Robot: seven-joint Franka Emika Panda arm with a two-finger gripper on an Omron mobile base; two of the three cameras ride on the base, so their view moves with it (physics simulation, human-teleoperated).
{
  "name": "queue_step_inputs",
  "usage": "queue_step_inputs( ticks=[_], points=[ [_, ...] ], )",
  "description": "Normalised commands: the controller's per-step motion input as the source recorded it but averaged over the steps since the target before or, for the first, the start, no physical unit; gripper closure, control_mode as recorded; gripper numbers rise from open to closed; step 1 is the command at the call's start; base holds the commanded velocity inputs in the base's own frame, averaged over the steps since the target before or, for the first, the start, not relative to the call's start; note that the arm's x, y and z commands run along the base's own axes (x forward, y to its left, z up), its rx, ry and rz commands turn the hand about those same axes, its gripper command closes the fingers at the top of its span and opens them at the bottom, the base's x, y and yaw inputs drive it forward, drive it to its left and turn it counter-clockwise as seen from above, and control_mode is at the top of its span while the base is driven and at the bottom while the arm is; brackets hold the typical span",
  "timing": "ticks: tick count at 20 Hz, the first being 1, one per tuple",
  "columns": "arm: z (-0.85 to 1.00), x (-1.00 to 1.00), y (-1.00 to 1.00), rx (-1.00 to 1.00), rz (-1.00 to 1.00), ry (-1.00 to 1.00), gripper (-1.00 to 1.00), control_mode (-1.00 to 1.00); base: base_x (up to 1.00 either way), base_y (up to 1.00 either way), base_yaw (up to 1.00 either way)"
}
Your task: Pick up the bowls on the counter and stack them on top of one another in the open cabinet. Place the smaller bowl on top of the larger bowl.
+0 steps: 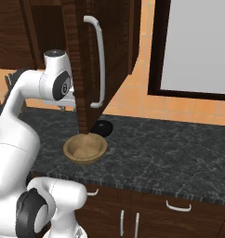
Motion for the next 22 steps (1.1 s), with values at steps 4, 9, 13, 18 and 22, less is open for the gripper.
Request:
queue_step_inputs(
  ticks=[4,9,13,18,22],
  points=[
    [0.00,-0.08,0.01,-0.01,0.00,-0.03,-1.00,-1.00,0.00,0.00,0.00],
    [-0.07,0.00,0.23,-0.02,0.00,0.04,-1.00,-1.00,0.00,0.00,0.00],
    [-0.09,0.17,0.56,-0.03,0.00,0.00,-1.00,-1.00,0.00,0.00,0.00],
    [-0.04,0.13,0.35,-0.02,0.00,0.00,-1.00,-1.00,0.00,0.00,0.00],
    [-0.06,0.00,-0.03,0.00,0.00,0.00,-1.00,-1.00,0.00,0.00,0.00]
  ],
)
